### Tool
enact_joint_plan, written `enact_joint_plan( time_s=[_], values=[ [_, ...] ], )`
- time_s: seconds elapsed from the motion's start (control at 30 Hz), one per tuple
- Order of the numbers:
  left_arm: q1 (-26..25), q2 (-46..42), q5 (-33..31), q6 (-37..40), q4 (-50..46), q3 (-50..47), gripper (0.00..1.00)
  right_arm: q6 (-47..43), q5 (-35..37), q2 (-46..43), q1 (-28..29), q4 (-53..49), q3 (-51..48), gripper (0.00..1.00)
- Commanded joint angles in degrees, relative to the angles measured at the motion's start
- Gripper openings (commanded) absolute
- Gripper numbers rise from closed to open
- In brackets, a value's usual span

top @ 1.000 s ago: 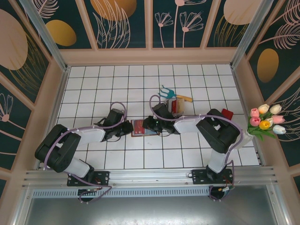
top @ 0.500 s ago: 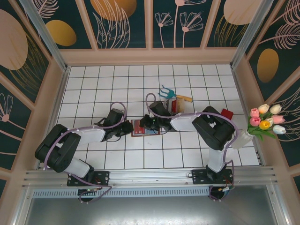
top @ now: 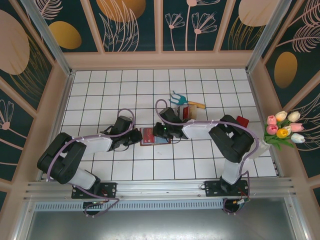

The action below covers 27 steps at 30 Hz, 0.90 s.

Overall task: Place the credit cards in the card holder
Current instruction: Insert the credit card into the card slot.

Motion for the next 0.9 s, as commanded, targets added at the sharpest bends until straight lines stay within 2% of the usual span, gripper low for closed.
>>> enact_joint_plan(
  time_s=[0.0, 0.23, 0.33, 0.47, 0.63, 0.77, 0.87],
  values=[
    [-0.09, 0.35, 0.53, -0.25, 0.00, -0.73, 0.13, -0.50, -1.17, 2.69, 0.94, -0.76, 2.41, 0.18],
    [-0.13, 0.71, 0.72, 0.02, -0.11, -0.56, 0.13, -0.41, -5.81, 4.61, 1.94, 3.03, 4.71, 0.13],
    [-0.12, 0.49, 0.58, -0.14, -0.24, -0.65, 0.13, -0.82, -3.45, 3.75, 1.95, -0.11, 5.69, 0.14],
    [-0.11, -0.98, -1.34, -0.08, -1.96, -0.56, 0.18, -4.29, 3.65, -1.33, 1.60, -7.95, 7.16, 0.18],
    [-0.13, -5.17, -6.02, -0.15, -5.60, -0.38, 0.31, -11.60, 19.16, -10.11, 0.47, -21.65, 10.83, 0.29],
    [-0.13, -8.71, -9.57, -0.29, -8.70, 0.69, 0.45, -15.90, 27.12, -14.63, -5.50, -28.66, 11.33, 0.37],
    [-0.10, -10.89, -10.70, 0.38, -10.39, 2.42, 0.48, -17.61, 29.78, -16.33, -11.26, -32.02, 11.42, 0.38]
  ],
)
